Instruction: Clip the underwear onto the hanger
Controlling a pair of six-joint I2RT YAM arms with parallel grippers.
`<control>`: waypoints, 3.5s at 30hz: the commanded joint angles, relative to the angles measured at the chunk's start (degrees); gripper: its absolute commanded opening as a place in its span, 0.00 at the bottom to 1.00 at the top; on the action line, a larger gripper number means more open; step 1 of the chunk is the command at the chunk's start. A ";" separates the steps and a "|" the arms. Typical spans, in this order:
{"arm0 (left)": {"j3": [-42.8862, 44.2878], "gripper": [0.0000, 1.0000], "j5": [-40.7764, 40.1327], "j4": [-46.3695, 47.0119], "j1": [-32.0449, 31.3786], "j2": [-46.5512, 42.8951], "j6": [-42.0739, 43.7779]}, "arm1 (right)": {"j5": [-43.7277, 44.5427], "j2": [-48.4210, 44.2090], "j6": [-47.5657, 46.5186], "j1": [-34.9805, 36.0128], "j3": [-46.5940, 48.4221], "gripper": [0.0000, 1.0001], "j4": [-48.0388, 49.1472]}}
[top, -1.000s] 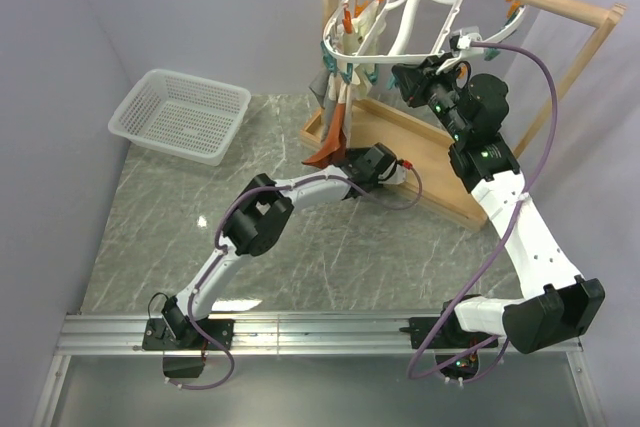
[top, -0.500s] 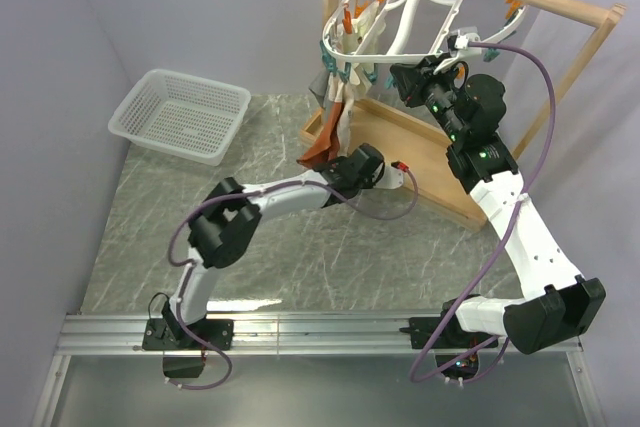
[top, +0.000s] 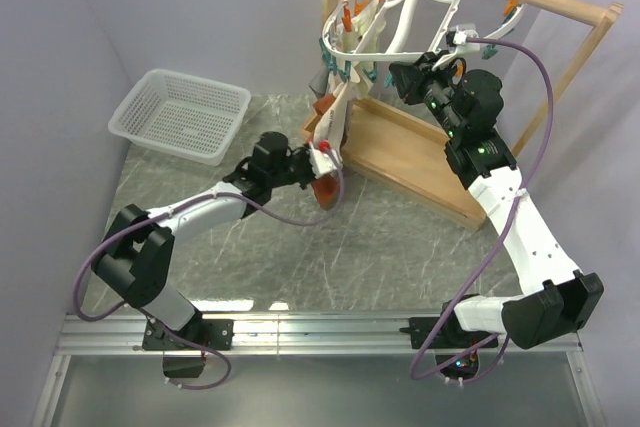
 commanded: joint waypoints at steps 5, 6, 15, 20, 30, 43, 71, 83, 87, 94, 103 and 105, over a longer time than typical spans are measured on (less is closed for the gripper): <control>-0.48 0.00 18.78 16.64 8.70 1.20 -17.13 | -2.22 1.19 0.62 0.85 2.52 0.00 0.26; 0.22 0.00 19.39 16.91 9.40 2.43 -19.93 | -2.30 1.11 0.54 0.85 2.43 0.00 0.27; 2.25 0.01 22.39 16.74 12.49 7.18 -22.43 | -2.65 0.49 -0.08 0.67 1.29 0.00 0.53; 1.81 0.13 23.62 14.90 13.02 7.62 -19.71 | -2.83 0.31 -0.25 0.67 0.93 0.00 0.62; 1.99 0.34 9.13 7.78 9.32 7.89 6.92 | -3.01 0.58 0.01 0.58 0.93 0.00 0.71; -3.28 0.56 6.48 12.67 6.43 5.35 20.03 | -2.48 0.58 0.10 0.58 0.85 0.00 0.62; 13.13 0.86 -53.70 38.80 -19.50 31.87 13.95 | -1.78 0.40 1.06 0.58 0.32 0.00 0.35; 29.93 0.91 -65.23 37.14 -20.03 46.47 21.70 | -1.95 0.40 0.98 0.67 0.32 0.00 0.00; 31.87 0.91 -66.73 35.03 -19.24 47.97 22.05 | -1.95 0.31 0.98 0.50 0.14 0.00 0.18; 34.24 0.92 -68.66 30.90 -17.31 49.28 23.28 | -1.86 0.14 0.89 0.67 -0.12 0.00 0.62; 33.28 0.67 -67.53 32.73 -16.43 46.92 23.37 | -2.04 0.14 0.54 0.67 0.06 0.00 0.71; 31.79 0.49 -66.47 33.17 -17.04 44.90 22.49 | -2.13 0.05 0.54 0.58 -0.03 0.00 0.79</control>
